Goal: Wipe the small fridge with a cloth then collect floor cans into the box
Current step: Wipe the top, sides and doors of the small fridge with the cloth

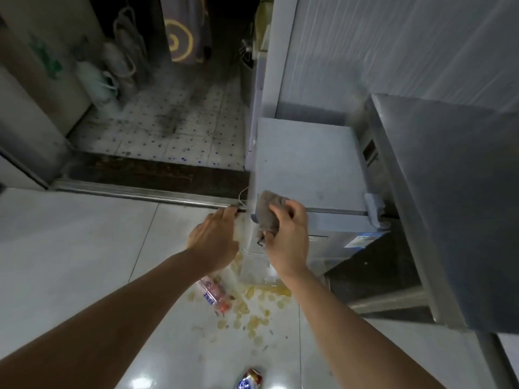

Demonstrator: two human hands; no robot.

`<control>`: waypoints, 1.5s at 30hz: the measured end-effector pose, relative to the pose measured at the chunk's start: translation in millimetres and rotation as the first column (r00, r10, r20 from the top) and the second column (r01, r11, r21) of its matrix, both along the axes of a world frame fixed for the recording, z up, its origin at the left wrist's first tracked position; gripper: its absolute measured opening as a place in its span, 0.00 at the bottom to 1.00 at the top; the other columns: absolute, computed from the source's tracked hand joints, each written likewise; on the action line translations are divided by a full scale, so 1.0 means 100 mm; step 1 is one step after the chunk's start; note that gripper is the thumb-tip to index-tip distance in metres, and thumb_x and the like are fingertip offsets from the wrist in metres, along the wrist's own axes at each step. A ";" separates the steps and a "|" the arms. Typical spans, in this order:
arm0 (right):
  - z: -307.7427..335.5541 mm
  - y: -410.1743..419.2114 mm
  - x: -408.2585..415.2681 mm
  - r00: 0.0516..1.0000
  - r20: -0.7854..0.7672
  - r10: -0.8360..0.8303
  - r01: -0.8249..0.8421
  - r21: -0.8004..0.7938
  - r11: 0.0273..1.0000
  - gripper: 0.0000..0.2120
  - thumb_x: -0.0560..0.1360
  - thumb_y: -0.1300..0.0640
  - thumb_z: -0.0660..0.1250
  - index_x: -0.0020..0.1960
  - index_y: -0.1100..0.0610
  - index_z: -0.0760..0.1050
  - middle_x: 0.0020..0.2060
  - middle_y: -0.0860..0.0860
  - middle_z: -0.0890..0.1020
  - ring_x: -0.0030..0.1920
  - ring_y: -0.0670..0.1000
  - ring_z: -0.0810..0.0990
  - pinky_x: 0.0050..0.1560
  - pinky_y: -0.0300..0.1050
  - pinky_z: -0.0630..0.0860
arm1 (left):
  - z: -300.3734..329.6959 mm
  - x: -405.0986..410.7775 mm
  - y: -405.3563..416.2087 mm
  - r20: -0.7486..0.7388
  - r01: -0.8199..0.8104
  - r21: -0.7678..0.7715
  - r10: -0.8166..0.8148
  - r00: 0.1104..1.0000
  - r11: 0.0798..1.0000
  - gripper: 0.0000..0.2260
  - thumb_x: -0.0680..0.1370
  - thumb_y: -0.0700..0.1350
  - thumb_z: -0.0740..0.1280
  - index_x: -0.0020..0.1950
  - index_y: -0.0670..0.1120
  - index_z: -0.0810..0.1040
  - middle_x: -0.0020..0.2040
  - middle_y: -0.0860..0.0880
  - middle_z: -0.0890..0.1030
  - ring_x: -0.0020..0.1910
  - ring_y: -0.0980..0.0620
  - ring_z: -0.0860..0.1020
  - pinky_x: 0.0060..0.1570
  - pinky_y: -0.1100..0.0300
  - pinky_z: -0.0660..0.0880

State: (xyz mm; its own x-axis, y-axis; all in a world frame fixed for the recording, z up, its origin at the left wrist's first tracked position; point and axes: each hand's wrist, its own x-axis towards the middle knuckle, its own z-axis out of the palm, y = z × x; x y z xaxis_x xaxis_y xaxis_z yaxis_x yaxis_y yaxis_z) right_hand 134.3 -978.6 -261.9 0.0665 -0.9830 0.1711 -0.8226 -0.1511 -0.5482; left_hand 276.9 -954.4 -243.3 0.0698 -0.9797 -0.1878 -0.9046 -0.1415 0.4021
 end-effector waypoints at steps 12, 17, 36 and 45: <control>-0.65 -0.34 -0.33 0.903 -0.345 0.256 -0.368 -0.311 0.876 0.19 0.61 0.58 0.76 0.51 0.60 0.79 0.54 0.56 0.80 0.58 0.58 0.77 0.59 0.51 0.74 | -0.60 -0.44 -0.11 -0.061 -0.089 -0.184 0.079 0.995 0.979 0.27 0.73 0.40 0.68 0.69 0.47 0.63 0.66 0.48 0.70 0.65 0.49 0.69 0.62 0.54 0.68; -0.82 -0.35 -1.00 0.948 -0.303 0.099 -0.218 -0.389 0.895 0.16 0.65 0.61 0.75 0.51 0.61 0.78 0.57 0.58 0.78 0.62 0.61 0.74 0.62 0.62 0.70 | -0.84 -0.61 -0.22 0.124 0.048 -0.391 0.001 0.992 0.919 0.26 0.71 0.43 0.68 0.68 0.47 0.67 0.68 0.50 0.68 0.68 0.50 0.64 0.68 0.51 0.60; -1.35 -0.57 -1.26 0.946 -0.322 -0.033 -0.230 -0.741 0.631 0.16 0.68 0.68 0.71 0.54 0.63 0.74 0.50 0.58 0.78 0.53 0.57 0.75 0.62 0.61 0.70 | -1.63 -0.60 -0.49 0.245 0.148 -0.865 0.146 0.959 0.480 0.16 0.70 0.53 0.67 0.52 0.46 0.73 0.49 0.47 0.74 0.48 0.46 0.71 0.46 0.51 0.70; -1.59 -0.79 -2.04 0.950 -0.175 -0.257 -0.041 -0.890 0.454 0.18 0.65 0.76 0.64 0.54 0.67 0.74 0.52 0.63 0.78 0.52 0.63 0.74 0.54 0.54 0.69 | -1.79 -0.55 -0.62 0.267 0.191 -0.933 0.230 0.936 0.306 0.16 0.72 0.53 0.67 0.53 0.44 0.72 0.48 0.45 0.73 0.46 0.44 0.70 0.43 0.50 0.68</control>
